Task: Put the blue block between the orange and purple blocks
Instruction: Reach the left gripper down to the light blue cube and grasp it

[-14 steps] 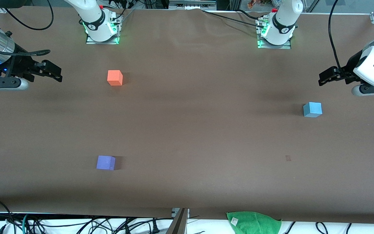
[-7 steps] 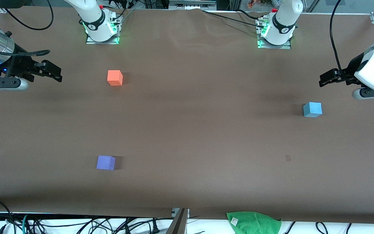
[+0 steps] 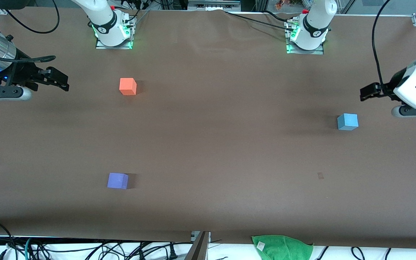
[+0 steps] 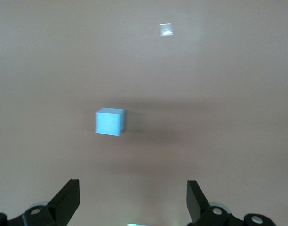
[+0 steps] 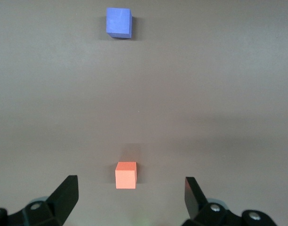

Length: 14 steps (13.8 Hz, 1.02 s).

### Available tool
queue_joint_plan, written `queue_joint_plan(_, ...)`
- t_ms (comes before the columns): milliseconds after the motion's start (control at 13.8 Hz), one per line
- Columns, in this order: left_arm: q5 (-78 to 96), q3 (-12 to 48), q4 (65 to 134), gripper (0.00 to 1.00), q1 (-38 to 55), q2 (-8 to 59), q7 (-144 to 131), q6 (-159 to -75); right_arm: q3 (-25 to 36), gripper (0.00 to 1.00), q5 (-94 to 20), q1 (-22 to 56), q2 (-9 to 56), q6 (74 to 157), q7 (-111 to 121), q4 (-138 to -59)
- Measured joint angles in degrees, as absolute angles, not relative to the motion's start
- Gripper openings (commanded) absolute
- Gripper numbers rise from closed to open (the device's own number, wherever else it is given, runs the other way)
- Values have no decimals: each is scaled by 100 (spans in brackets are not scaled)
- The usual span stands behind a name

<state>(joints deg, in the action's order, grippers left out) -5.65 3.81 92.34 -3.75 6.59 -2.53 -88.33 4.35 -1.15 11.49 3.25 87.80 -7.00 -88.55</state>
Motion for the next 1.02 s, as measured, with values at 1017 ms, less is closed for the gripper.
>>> queue_joint_plan(1017, -690, 360, 13189, 100, -1571, 1226, 1061, -14451, 442, 100, -115, 1147, 328, 8778, -699, -8858)
